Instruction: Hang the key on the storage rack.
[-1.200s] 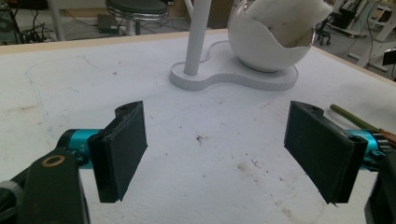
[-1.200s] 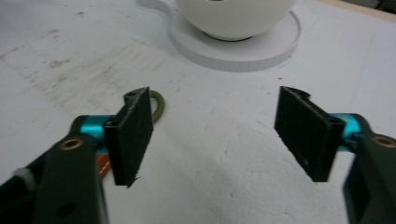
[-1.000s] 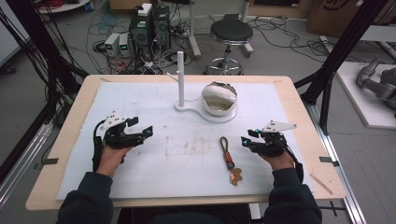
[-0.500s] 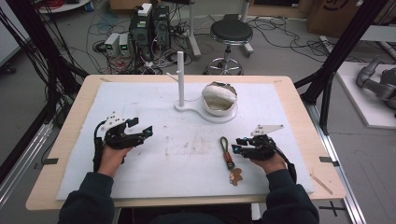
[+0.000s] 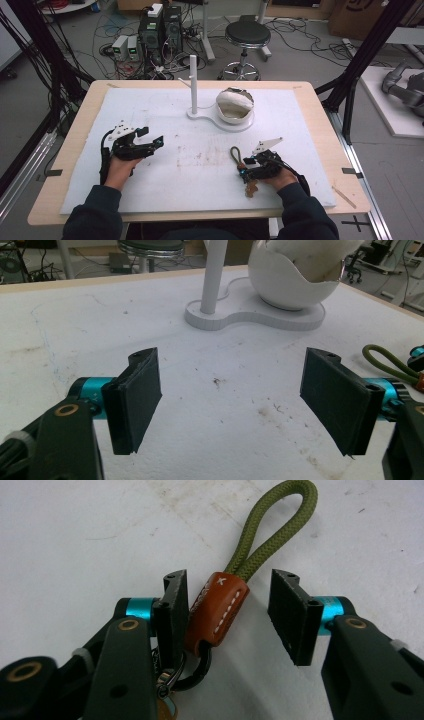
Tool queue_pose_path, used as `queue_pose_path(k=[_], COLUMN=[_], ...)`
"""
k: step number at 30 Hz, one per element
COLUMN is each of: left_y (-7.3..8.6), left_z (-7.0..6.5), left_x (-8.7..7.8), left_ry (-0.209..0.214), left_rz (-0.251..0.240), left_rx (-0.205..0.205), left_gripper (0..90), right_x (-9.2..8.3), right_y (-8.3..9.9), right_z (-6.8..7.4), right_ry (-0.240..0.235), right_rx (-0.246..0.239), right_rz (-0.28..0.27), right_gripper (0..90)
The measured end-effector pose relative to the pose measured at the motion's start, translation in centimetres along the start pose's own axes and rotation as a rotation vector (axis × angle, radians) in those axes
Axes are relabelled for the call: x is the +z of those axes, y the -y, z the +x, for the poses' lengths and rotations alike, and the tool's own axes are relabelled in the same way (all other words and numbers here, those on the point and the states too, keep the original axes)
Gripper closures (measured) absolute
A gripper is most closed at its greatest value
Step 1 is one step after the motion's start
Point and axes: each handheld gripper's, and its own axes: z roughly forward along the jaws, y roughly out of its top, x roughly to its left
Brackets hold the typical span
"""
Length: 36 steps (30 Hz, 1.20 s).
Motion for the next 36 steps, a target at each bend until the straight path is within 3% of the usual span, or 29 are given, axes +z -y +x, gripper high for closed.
queue_pose_path(k=[1, 2, 6, 8, 12, 14, 15, 16, 17, 19, 20, 22, 24, 31, 36], left_y=[0.0, 0.0, 0.0, 0.0, 0.0, 0.0, 0.0, 0.0, 0.0, 0.0, 0.1, 0.0, 0.0, 0.0, 0.0], left_z=[0.0, 0.0, 0.0, 0.1, 0.1, 0.1, 0.1, 0.1, 0.1, 0.1, 0.1, 0.2, 0.2, 0.3, 0.3], left_x=[0.0, 0.0, 0.0, 0.0, 0.0, -0.1, -0.1, -0.1, -0.1, 0.0, -0.1, -0.1, -0.1, -0.2, -0.2], left_ry=[0.0, -0.001, -0.004, -0.003, -0.007, -0.009, -0.008, -0.008, -0.01, -0.01, -0.01, -0.009, -0.015, -0.016, -0.011], left_rz=[0.001, 0.0, 0.003, 0.005, 0.002, 0.002, 0.001, 0.002, 0.0, 0.001, 0.001, 0.003, -0.001, -0.004, -0.009], left_rx=[0.0, -0.001, -0.003, -0.003, -0.007, -0.006, -0.006, -0.005, -0.005, -0.004, -0.003, -0.001, -0.002, -0.007, -0.007], left_gripper=[24.2, 24.2, 24.2, 24.3, 24.5, 24.6, 24.6, 24.7, 25.1, 25.3, 25.3, 25.4, 25.4, 25.7, 26.0], right_x=[0.0, -0.2, -0.1, -0.1, -0.2, -0.5, -0.5, -0.9, -1.3, -1.4, -1.6, -1.6, -1.9, -2.0, -1.6], right_y=[0.0, -0.1, -0.3, -0.4, -0.6, -0.8, -0.8, -1.0, -1.3, -1.5, -1.9, -2.1, -3.1, -6.3, -10.2], right_z=[0.0, 0.0, 0.3, 0.2, 0.6, 0.3, 0.3, 0.3, 0.1, 0.1, 0.3, 0.3, 0.5, 0.8, 0.8], right_ry=[0.0, -0.009, -0.001, -0.044, -0.02, -0.027, -0.027, -0.033, -0.035, -0.029, -0.026, -0.024, -0.015, 0.008, 0.008], right_rx=[0.0, -0.001, 0.008, 0.037, 0.001, 0.008, 0.008, 0.022, 0.025, 0.024, 0.019, 0.012, 0.009, -0.016, -0.051], right_rz=[0.0, 0.01, 0.023, 0.031, 0.016, -0.034, -0.034, -0.065, -0.13, -0.15, -0.197, -0.215, -0.28, -0.352, -0.387], right_gripper=[54.8, 63.7, 67.7, 77.9, 79.4, 79.4, 79.4, 79.5, 79.4, 79.4, 79.4, 79.4, 79.3, 79.3, 79.3])
